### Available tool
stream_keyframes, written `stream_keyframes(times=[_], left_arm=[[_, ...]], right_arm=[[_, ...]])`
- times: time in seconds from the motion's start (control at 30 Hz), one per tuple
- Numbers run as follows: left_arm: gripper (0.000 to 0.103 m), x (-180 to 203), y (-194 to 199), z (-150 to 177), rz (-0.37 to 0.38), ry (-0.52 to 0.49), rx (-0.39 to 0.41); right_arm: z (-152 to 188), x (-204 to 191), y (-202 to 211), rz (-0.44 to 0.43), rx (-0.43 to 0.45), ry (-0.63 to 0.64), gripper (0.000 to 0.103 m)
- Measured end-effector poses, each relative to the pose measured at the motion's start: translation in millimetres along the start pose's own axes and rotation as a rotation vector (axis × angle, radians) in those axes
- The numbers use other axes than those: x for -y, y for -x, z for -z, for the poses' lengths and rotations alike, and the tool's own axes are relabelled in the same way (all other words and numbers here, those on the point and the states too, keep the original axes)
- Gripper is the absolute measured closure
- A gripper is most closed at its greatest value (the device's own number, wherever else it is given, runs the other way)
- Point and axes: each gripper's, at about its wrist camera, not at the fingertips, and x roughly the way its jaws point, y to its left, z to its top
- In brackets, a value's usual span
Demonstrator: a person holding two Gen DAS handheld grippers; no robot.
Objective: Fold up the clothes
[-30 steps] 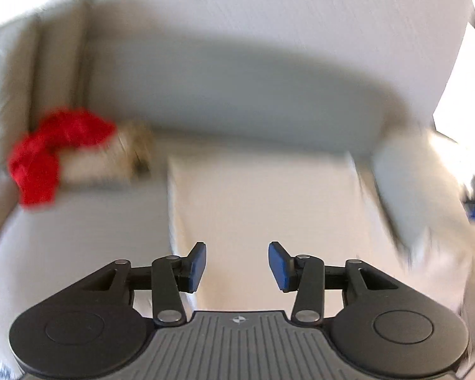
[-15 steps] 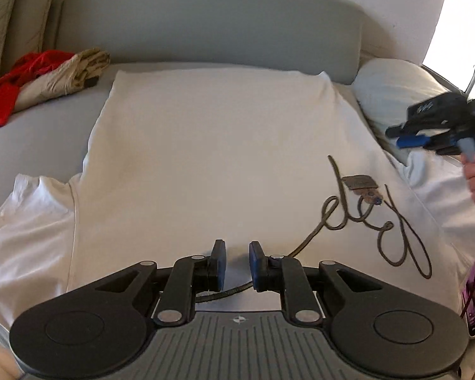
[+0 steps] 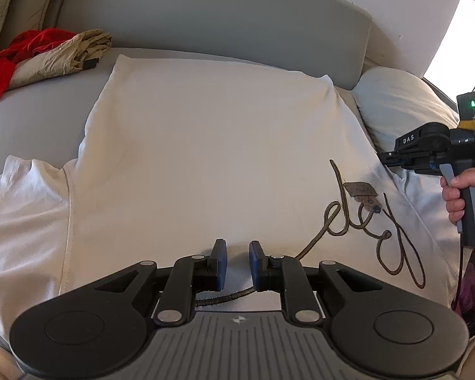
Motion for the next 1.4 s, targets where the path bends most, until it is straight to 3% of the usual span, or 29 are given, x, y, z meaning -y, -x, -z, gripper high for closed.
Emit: stream_keyframes(times=[0.1,0.27,0.37,0.5,0.57,0.7,0.83,0.9,0.97,1.1,1.17,1.23,1.33,1.4], left_arm=[[0.088,-1,0,1,0.003,0.003,0.002],[0.088,0,0,0,-0.003,-0.016,-0.002],[0.088,3,6,-2,-0.02,-0.044,-0.02],[0.088,6,33,-1,-0.048,-0.082,-0.046],[0.087,7,53,1,-0.063,-0.101,-0.05],[0.072,3,88,9,-0.032,-0.082,-0.009],[0.069,11,70,14,-0.089,-0.069,0.055],[0.063,20,51,17,-0.156,-0.086,0.104],[0.063,31,34,23,-0.228,-0.117,0.123],[0.063,33,33,44,-0.249,-0.163,0.052],[0.063,33,47,54,-0.251,-0.156,0.014],[0.063,30,60,65,-0.216,-0.129,-0.06],[0.075,27,69,87,-0.189,-0.127,-0.177],[0.075,25,78,97,-0.177,-0.114,-0.178]], right_arm=[[4,-4,12,0.128,0.048,0.017,0.103],[7,-5,13,0.147,0.021,0.001,0.099],[6,-10,37,0.101,0.04,-0.018,0.075],[19,-19,108,0.043,0.116,-0.006,0.073],[32,-21,149,0.001,0.14,0.005,0.064],[59,-23,211,-0.067,0.147,0.034,0.057],[84,-40,209,-0.099,0.113,0.086,0.054],[97,-56,183,-0.105,0.073,0.1,0.055],[112,-77,153,-0.091,0.042,0.123,0.056],[143,-103,104,0.002,-0.015,0.258,0.057],[159,-104,114,0.035,0.011,0.322,0.057],[174,-90,133,0.015,-0.015,0.29,0.056],[198,-66,159,-0.003,-0.038,0.238,0.055],[211,-54,175,0.019,-0.083,0.213,0.055]])
